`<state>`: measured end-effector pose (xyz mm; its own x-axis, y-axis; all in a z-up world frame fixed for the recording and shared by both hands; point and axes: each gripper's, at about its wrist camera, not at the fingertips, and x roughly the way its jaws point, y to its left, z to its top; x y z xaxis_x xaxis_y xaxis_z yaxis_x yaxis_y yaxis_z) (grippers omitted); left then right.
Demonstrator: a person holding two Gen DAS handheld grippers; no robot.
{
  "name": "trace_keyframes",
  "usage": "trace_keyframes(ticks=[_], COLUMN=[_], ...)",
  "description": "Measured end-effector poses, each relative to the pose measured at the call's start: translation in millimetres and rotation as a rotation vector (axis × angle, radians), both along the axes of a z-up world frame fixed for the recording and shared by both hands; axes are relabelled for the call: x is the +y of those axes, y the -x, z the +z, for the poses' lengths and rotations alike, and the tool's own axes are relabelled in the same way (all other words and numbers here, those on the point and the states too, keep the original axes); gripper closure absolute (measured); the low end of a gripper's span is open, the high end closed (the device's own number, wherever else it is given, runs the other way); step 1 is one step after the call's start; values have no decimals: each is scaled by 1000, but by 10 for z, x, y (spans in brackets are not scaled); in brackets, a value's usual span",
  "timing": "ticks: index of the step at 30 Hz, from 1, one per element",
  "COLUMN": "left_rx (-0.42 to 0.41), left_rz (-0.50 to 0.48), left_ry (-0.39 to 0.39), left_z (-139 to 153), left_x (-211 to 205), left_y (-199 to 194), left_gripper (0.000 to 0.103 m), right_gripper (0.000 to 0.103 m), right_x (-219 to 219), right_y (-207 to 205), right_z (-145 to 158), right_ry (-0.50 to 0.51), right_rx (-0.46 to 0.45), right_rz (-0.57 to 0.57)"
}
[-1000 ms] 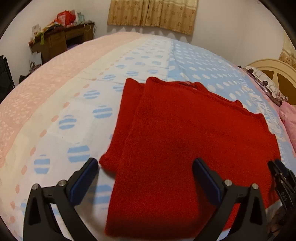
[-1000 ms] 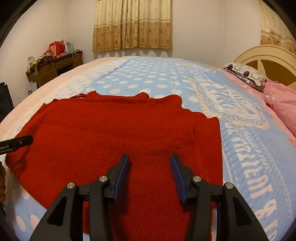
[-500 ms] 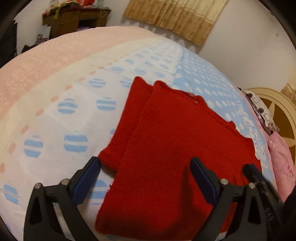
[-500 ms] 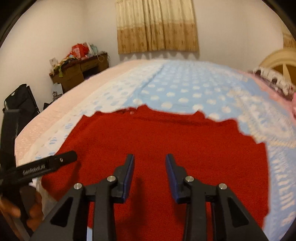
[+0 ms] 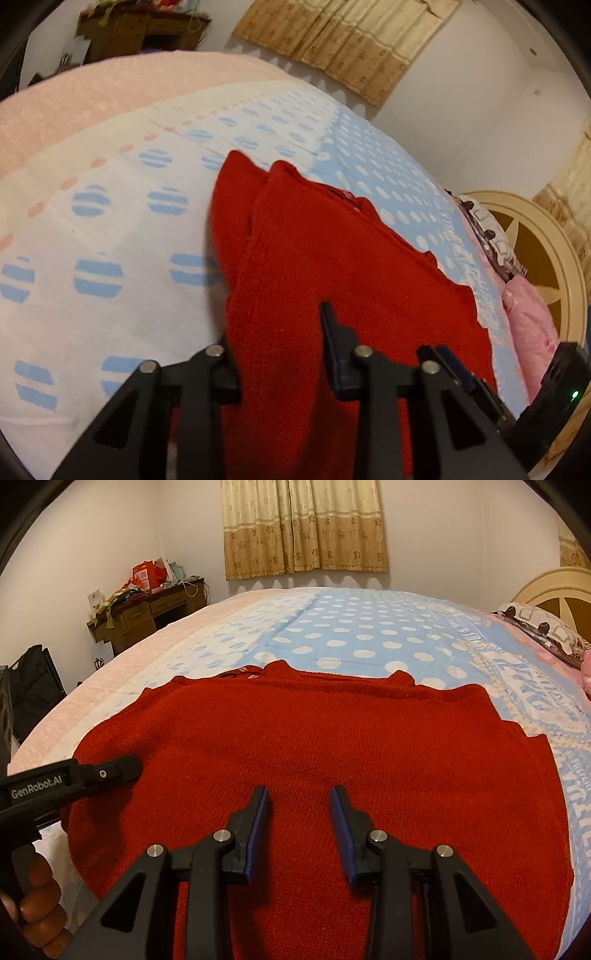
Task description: Fold small clothes
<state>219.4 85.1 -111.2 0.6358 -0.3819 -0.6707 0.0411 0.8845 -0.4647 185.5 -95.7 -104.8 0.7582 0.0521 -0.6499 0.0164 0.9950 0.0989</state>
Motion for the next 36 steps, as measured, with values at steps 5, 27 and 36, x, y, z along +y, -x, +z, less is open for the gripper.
trace_keyframes(ticks=[5, 27, 36], left_rx=[-46, -314, -347], left_rz=[3, -384, -389], left_ry=[-67, -551, -583], left_z=[144, 264, 233], left_x=[-134, -1726, -1775], left_y=[50, 487, 539], left_gripper=[80, 81, 80], right_gripper=[66, 66, 36], right_x=[-56, -1248, -1577], right_y=[-23, 263, 181], right_z=[4, 19, 97], right_ry=[-32, -396, -819], right_rx=[3, -14, -52], right_rz=[4, -120, -3])
